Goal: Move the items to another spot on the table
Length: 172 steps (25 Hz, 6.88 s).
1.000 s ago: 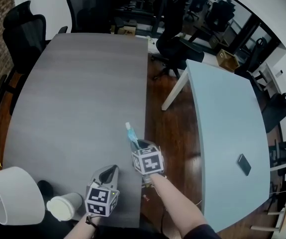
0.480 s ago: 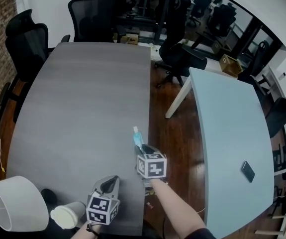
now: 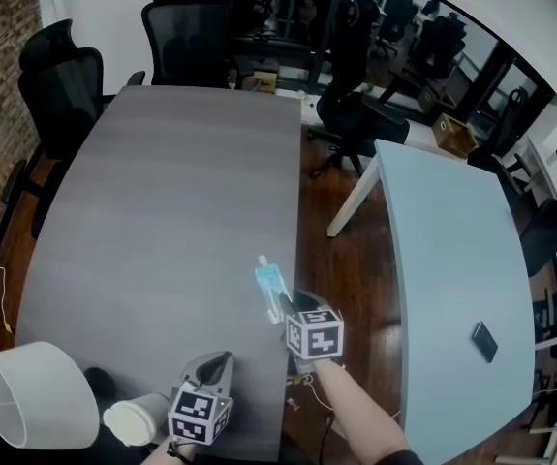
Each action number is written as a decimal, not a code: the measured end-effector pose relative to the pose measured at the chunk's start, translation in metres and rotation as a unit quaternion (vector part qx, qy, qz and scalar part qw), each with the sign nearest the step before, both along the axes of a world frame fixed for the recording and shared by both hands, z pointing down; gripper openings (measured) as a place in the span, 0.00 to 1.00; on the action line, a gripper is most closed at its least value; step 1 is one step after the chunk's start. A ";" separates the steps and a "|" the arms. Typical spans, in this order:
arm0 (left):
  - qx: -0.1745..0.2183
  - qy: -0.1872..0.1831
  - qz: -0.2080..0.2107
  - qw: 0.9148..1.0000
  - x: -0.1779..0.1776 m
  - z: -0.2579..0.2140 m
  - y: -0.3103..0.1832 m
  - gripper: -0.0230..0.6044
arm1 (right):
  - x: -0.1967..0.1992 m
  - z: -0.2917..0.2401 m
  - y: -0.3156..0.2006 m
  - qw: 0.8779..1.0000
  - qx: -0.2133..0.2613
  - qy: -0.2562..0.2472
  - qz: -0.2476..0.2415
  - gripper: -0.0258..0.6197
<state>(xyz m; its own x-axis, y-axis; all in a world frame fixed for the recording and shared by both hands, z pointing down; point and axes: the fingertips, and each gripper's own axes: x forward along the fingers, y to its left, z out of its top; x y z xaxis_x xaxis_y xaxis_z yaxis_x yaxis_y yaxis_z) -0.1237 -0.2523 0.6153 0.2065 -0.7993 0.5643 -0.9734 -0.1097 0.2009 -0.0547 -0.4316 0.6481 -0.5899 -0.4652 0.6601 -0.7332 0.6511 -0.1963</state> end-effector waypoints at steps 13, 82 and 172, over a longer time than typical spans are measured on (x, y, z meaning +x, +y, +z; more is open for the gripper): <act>0.009 0.007 0.015 1.000 0.010 0.002 0.013 0.04 | -0.007 0.030 0.057 0.995 -0.088 -0.022 0.046 0.17; 0.113 -0.106 -0.034 0.987 -0.097 -0.006 0.203 0.69 | -0.029 -0.062 0.324 0.980 -0.057 -0.069 -0.179 0.38; 0.197 -0.050 0.116 0.972 0.001 -0.012 -0.318 0.68 | 0.044 -0.041 0.056 0.987 -0.047 -0.143 -0.060 0.30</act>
<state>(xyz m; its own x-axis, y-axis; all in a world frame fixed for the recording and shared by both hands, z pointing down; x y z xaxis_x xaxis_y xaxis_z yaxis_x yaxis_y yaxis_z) -0.1229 -0.5699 0.6030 0.3675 -0.8957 0.2501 -0.9256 -0.3785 0.0044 -0.0104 -0.3755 0.6071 -0.8051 -0.3248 0.4964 -0.5579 0.6989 -0.4475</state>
